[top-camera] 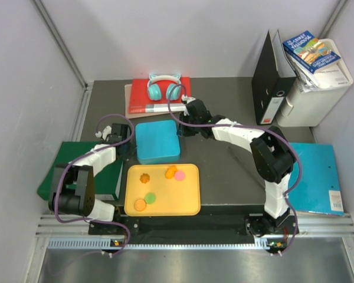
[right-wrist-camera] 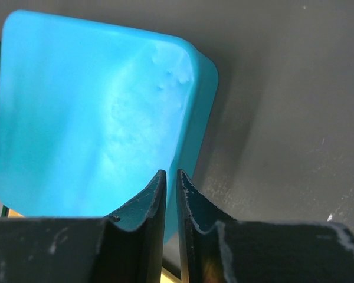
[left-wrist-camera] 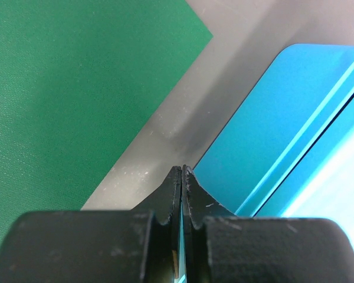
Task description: Pack the cookies
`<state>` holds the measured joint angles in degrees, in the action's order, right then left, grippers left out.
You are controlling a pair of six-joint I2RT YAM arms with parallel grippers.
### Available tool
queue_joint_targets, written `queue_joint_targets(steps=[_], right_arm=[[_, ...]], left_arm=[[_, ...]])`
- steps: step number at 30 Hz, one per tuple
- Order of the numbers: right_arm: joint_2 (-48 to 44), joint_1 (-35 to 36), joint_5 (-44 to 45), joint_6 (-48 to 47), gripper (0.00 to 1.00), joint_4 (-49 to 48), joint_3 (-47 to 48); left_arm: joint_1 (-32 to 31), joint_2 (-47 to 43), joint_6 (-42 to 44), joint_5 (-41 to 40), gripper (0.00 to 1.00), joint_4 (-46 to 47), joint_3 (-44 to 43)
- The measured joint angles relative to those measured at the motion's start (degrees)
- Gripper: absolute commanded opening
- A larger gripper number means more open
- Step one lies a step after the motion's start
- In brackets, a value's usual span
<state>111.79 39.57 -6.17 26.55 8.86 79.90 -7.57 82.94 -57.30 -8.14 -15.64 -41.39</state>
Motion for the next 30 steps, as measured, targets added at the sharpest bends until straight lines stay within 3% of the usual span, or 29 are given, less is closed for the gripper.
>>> queue_joint_targets(steps=[7, 17, 24, 30], right_arm=[[-0.4, 0.0, -0.6, 0.0, 0.15, -0.8, 0.0], [-4.7, 0.0, -1.2, 0.0, 0.16, -2.7, -0.7], [-5.5, 0.0, -10.2, 1.2, 0.15, -7.7, -1.5], [-2.5, 0.0, -17.0, 3.4, 0.15, -10.5, -1.4]], left_arm=[[0.0, 0.1, 0.0, 0.0, 0.02, 0.0, 0.0], [0.5, -2.1, -0.3, -4.8, 0.20, -4.6, -2.2], [0.9, -7.8, -1.1, -9.6, 0.28, -7.3, -4.8], [1.1, -8.7, -1.2, -8.7, 0.27, -6.8, -4.8]])
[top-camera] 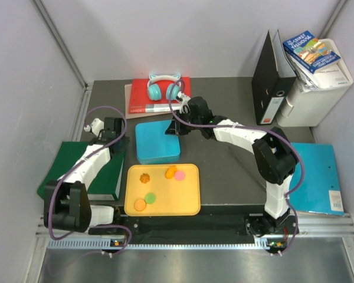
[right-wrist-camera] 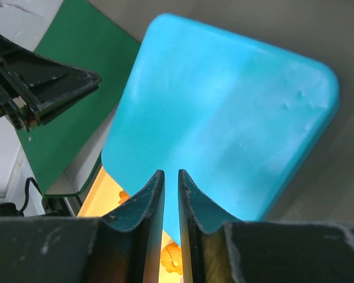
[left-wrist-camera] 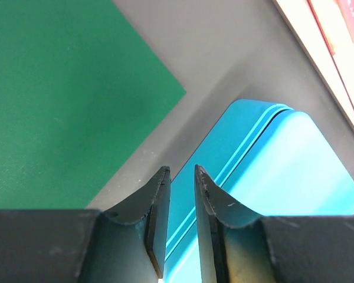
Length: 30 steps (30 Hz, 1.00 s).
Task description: Pack the cookies
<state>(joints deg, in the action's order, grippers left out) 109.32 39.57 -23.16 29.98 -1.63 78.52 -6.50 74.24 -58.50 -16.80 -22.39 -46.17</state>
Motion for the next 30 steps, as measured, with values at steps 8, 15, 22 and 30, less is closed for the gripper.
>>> queue_joint_targets(steps=[8, 15, 22, 30], right_arm=[[1.1, 0.0, -2.6, 1.4, 0.15, -0.6, 0.0], [4.4, 0.0, -6.7, 2.9, 0.15, -1.2, 3.4], [10.1, 0.8, -8.7, 3.3, 0.15, -0.3, 7.2], [15.6, 2.8, -11.2, 3.3, 0.16, 2.4, 12.0]], left_arm=[[0.4, 8.3, -1.9, 2.2, 0.17, 3.9, 0.3], [1.2, 13.4, -4.5, 5.5, 0.13, 7.7, 2.1], [1.2, 15.5, -5.6, 8.3, 0.12, 11.9, 2.2], [1.4, 16.3, -5.9, 9.7, 0.11, 13.9, 2.1]])
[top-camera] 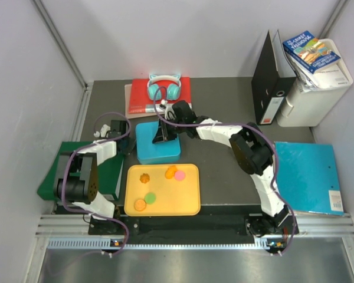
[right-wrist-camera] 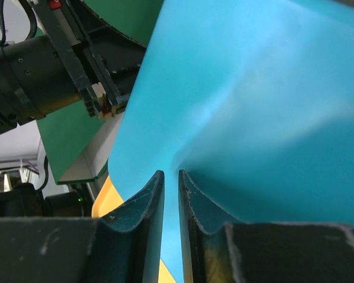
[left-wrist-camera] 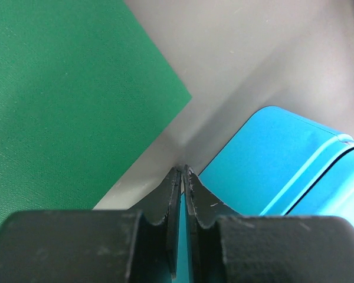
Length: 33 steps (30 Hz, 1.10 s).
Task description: Pack the cookies
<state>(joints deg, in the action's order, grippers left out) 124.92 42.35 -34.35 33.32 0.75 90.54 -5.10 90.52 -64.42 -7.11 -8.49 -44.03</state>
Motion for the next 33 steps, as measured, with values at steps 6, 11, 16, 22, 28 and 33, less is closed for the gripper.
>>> queue_joint_targets(steps=[6, 11, 16, 22, 28, 33], right_arm=[[2.4, 1.6, -1.4, -0.3, 0.17, 2.6, 4.5], [2.8, 2.1, -1.9, -0.7, 0.17, 3.8, 5.3], [3.1, 2.1, -2.0, -0.8, 0.18, 4.4, 6.0], [3.0, 2.1, -1.7, -0.7, 0.22, 4.5, 6.1], [-0.6, 1.4, 1.8, -0.9, 0.25, 7.5, 5.9], [-12.1, -2.6, 7.6, -1.2, 0.18, 8.3, -0.5]], left_arm=[[0.1, 0.0, -0.3, -0.1, 0.13, -0.1, 0.0], [0.3, -1.2, -0.5, -3.5, 0.10, -3.8, -0.2], [2.5, -4.4, -0.6, -6.1, 0.08, -9.0, -0.2], [6.8, -6.5, -0.5, -5.1, 0.05, -9.0, 0.1], [7.7, -5.1, -0.2, -1.5, 0.03, -6.8, 0.4], [7.7, -2.5, 0.3, 2.8, 0.02, -3.5, -0.2]])
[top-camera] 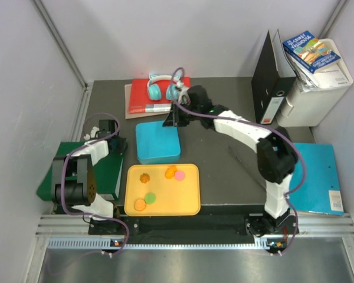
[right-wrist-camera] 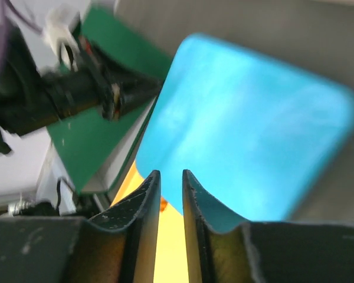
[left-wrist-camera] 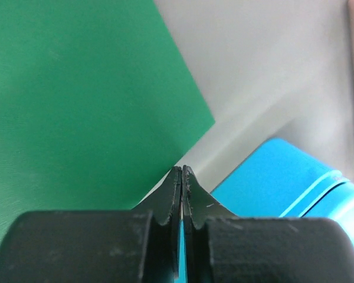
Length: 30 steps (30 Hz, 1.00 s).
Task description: Pack the cookies
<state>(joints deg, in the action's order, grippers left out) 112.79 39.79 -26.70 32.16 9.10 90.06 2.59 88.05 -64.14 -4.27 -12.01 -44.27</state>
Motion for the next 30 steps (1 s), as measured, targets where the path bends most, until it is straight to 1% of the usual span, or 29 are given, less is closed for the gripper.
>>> queue_joint_targets(steps=[1, 4, 6, 8, 15, 20, 30], right_arm=[[-2.8, -1.8, 1.1, 0.0, 0.15, -0.5, -1.7], [-8.4, -6.9, 3.7, 0.5, 0.09, -2.3, -6.5], [-9.4, -9.8, 4.9, 1.0, 0.07, -3.5, -8.8], [-8.5, -11.5, 5.6, 1.5, 0.05, -4.1, -10.8], [0.0, -10.9, 3.6, 4.3, 0.03, -4.8, -13.6], [2.5, -10.9, 2.0, 6.0, 0.02, -5.6, -13.6], [5.8, -10.9, -4.9, 11.8, 0.01, -15.8, -15.1]], left_arm=[[0.0, 0.4, 0.2, 0.9, 0.02, 0.3, 0.0], [0.0, 1.7, 0.6, 3.3, 0.02, 0.7, 0.0], [0.0, 2.0, 0.8, 4.7, 0.02, 1.3, 0.0], [0.0, 2.3, 0.9, 6.0, 0.01, 2.3, 0.0], [0.0, 4.3, 0.8, 9.9, 0.01, 5.6, 0.1], [0.0, 4.9, 0.8, 11.2, 0.00, 7.1, 0.4], [0.1, 5.4, 0.8, 12.6, 0.00, 8.7, 0.6]])
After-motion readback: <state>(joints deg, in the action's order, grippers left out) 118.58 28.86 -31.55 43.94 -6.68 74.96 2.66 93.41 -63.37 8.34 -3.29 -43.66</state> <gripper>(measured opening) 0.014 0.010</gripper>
